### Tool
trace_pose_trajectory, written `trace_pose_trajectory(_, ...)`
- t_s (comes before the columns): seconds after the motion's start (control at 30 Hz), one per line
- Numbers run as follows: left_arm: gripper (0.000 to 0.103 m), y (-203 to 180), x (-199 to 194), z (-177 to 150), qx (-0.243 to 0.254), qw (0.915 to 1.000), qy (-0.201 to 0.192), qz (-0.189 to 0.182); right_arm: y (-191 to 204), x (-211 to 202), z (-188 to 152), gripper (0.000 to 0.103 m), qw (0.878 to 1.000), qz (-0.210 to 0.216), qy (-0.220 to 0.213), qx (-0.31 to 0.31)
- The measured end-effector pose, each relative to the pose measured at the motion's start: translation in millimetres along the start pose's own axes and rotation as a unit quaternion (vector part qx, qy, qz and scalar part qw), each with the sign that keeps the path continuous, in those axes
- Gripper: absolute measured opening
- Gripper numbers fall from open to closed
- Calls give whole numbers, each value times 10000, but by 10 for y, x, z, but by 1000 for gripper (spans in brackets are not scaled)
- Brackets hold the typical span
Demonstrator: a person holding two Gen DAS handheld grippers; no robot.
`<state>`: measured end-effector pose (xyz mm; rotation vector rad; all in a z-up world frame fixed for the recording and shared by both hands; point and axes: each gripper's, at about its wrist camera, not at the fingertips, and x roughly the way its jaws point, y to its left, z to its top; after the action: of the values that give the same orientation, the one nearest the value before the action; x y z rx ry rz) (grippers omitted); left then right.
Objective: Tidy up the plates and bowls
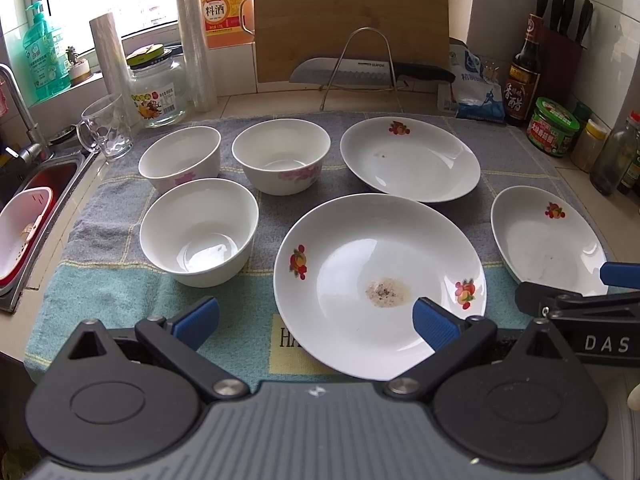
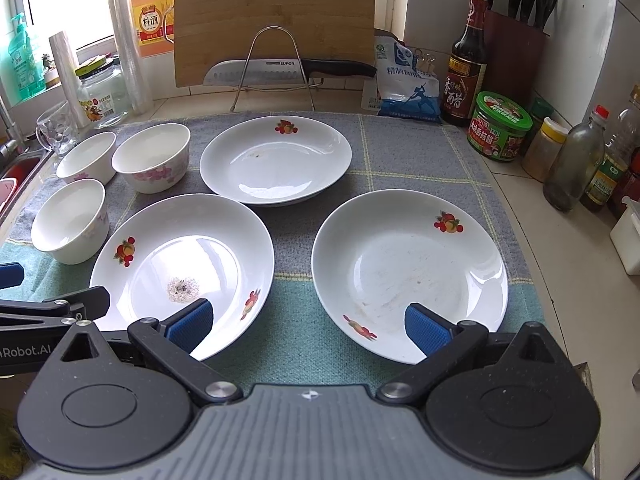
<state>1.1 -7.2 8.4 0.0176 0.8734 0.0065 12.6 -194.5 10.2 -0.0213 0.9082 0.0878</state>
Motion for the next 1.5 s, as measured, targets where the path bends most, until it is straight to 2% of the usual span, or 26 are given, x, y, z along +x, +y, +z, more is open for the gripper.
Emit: trace_pose_trajectory(1.5, 102, -1, -51, 1, 33, 10000, -70, -16, 15, -50, 2, 103, 9999, -69, -123, -49)
